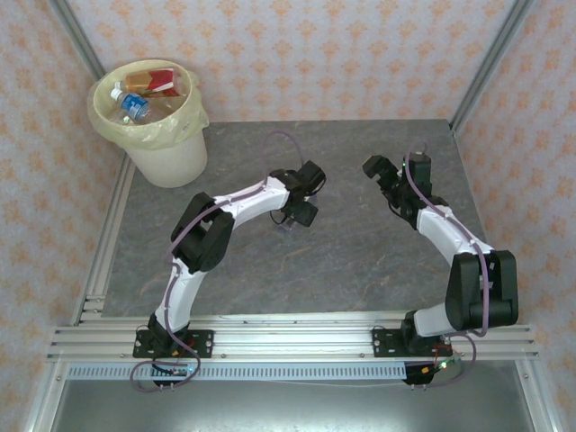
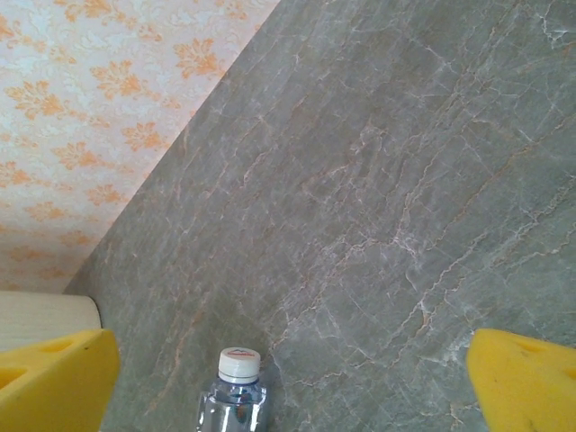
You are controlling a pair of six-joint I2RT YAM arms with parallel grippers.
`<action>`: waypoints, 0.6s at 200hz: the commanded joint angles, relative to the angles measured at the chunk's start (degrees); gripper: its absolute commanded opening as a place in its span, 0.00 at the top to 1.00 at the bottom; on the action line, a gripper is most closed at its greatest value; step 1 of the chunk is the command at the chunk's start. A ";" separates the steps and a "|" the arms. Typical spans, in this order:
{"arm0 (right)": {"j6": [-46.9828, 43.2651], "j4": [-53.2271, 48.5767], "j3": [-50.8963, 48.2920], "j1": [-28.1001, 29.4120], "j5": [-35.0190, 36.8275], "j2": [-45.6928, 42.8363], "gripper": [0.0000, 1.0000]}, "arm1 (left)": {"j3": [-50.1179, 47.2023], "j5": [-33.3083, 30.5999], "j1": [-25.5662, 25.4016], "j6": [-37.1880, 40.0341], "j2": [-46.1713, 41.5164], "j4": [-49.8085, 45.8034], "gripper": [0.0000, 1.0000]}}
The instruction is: Put the plastic bottles in the bin
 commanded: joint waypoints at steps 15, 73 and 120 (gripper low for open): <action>-1.45 -1.40 -1.04 0.14 1.40 -2.12 0.01 | 1.98 -3.41 -0.30 -0.15 0.99 -4.27 0.24; -3.10 0.08 -0.93 0.10 -3.28 -3.84 0.01 | 1.12 -4.48 -0.30 -2.05 1.39 -1.83 0.39; -4.21 0.74 1.28 0.31 -10.44 -5.74 0.01 | -4.09 -6.22 0.13 -4.06 -8.06 4.81 0.47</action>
